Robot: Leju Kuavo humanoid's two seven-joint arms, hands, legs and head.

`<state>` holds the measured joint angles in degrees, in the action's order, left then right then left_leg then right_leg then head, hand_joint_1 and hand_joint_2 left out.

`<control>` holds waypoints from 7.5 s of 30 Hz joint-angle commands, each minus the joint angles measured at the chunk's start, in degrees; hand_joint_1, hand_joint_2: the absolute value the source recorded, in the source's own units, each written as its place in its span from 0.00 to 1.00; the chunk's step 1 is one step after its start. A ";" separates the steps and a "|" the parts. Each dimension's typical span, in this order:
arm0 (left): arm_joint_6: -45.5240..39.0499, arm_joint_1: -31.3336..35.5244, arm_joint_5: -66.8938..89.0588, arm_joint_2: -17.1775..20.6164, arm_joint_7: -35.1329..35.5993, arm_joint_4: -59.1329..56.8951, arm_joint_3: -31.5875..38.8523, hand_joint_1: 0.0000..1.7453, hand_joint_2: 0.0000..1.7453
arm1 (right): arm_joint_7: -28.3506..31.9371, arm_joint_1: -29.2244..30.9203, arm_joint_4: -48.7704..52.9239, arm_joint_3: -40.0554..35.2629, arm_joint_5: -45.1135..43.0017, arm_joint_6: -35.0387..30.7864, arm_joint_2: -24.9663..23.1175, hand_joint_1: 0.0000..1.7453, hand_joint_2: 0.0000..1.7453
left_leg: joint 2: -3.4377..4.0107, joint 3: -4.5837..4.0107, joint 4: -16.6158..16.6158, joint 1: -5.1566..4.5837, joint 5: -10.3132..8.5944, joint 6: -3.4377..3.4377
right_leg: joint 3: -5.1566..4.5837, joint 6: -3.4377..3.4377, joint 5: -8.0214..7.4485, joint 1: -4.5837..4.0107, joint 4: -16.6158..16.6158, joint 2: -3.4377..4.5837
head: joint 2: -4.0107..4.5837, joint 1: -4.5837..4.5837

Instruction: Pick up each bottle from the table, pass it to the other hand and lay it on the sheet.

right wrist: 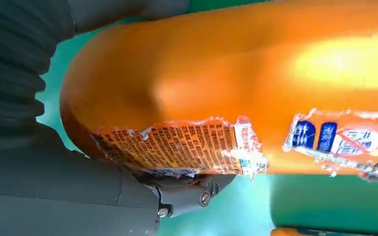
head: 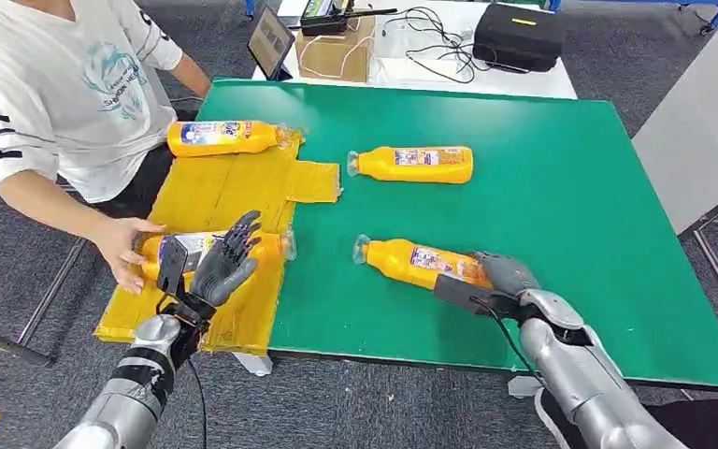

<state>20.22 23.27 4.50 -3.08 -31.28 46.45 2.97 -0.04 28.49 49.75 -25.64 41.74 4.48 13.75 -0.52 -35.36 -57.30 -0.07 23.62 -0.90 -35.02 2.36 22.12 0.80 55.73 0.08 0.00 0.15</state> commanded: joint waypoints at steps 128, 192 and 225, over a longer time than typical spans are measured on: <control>-31.63 16.50 48.45 13.69 6.30 -29.18 -16.57 0.00 1.00 | 17.86 -1.30 2.00 3.83 -28.70 -16.67 -23.20 0.00 1.00 | 0.51 0.29 0.14 0.15 0.17 0.13 | 0.17 -0.14 0.09 -0.12 -0.01 0.35 | -0.02 0.00; -18.77 -1.44 -8.42 -7.26 2.44 2.90 -11.13 0.00 1.00 | 19.52 -15.31 17.48 8.00 -26.04 -23.02 -22.81 0.00 1.00 | 0.16 -0.15 0.04 0.13 0.10 0.08 | -0.16 -0.10 0.08 -0.11 0.00 0.05 | 0.00 0.00; -20.87 -2.09 -8.61 -7.36 1.59 4.71 -9.48 0.00 1.00 | 19.52 -15.46 18.23 7.82 -25.67 -24.31 -22.98 0.00 1.00 | 0.21 -0.15 0.03 0.14 0.12 0.08 | -0.16 -0.10 0.08 -0.11 0.00 0.11 | 0.00 0.00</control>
<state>-0.18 20.25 -4.20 -11.02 -29.92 52.13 -6.80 19.47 12.06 68.61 -18.36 16.37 -19.67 -9.53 -0.36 -35.69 -57.28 0.03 23.67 -0.87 -35.36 2.33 22.13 0.73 55.74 0.18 0.00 0.15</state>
